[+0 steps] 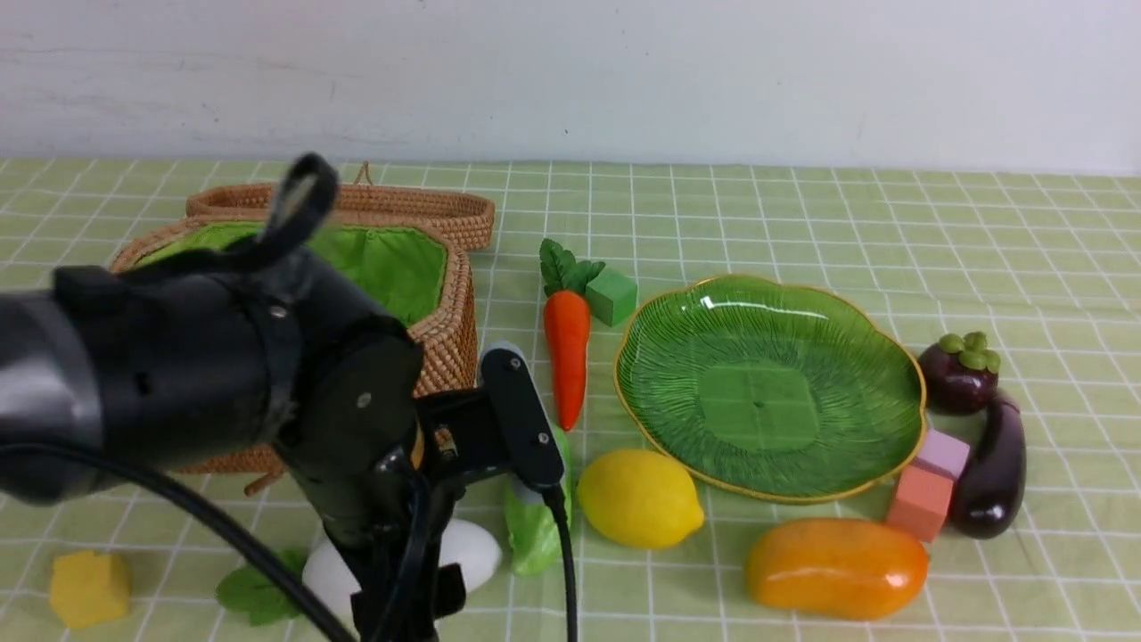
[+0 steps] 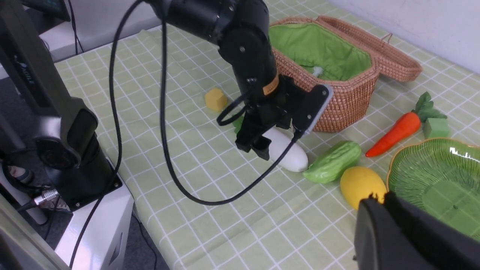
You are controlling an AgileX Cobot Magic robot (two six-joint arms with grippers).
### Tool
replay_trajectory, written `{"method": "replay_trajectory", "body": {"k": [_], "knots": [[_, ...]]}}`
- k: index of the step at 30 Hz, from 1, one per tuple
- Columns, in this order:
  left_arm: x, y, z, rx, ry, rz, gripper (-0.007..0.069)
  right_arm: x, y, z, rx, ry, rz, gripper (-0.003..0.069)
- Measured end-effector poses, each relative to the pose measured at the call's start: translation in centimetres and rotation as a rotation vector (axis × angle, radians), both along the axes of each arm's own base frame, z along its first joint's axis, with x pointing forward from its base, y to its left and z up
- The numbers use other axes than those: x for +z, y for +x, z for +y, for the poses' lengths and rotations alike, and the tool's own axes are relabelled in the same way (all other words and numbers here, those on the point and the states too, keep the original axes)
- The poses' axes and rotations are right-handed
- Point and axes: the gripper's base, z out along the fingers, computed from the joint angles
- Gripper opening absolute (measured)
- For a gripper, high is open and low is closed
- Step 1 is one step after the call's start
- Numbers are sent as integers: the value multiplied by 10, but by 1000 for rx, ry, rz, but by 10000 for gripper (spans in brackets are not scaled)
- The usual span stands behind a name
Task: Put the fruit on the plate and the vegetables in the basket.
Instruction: Take a daikon with your left arm and place it on the basket on the left.
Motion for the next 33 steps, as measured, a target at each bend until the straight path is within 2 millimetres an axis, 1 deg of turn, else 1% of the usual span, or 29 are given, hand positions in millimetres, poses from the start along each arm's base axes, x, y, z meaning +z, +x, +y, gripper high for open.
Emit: {"method": "replay_trajectory", "body": {"k": [3, 6, 11, 13, 15, 16, 18, 24, 26, 27, 28, 29, 30, 32, 33], "knots": [[-16, 9, -3, -32, 47, -15, 662, 0, 0, 0, 0, 0, 0, 36], [-27, 16, -5, -40, 75, -37, 654, 0, -1, 0, 0, 1, -2, 38], [-40, 22, -9, -41, 86, -34, 604, 0, -1, 0, 0, 1, -2, 41], [-49, 24, -10, -39, 98, -16, 566, 0, -1, -1, 0, 2, -3, 41], [-52, 25, -10, -36, 102, -10, 551, 0, -1, -1, 0, 2, -3, 42], [-57, 25, -11, -28, 110, 3, 526, 0, -1, -1, 0, 2, -3, 43], [-58, 26, -11, -21, 113, 3, 505, 0, -1, -1, 0, 2, -4, 44], [-57, 24, -11, 13, 115, 11, 503, 0, -1, -1, 0, 2, -4, 44], [-51, 18, -11, 14, 131, 22, 503, 0, -1, -1, 0, 2, -4, 48], [-43, 13, -12, 10, 132, 18, 503, 0, -1, -1, 0, 2, -4, 49], [-43, 13, -12, 8, 135, 20, 503, 0, -1, -1, 0, 2, -4, 49], [-34, 8, -13, 4, 127, 9, 503, 0, -1, -1, 0, 2, -4, 50], [-17, -3, -17, -3, 107, -13, 503, 0, -1, -1, 0, 2, -4, 52], [5, -13, -18, 8, 72, -44, 503, 0, -1, -1, 0, 2, -4, 52], [19, -17, -16, 22, 40, -71, 503, 0, -1, -1, 0, 2, -4, 53]]}}
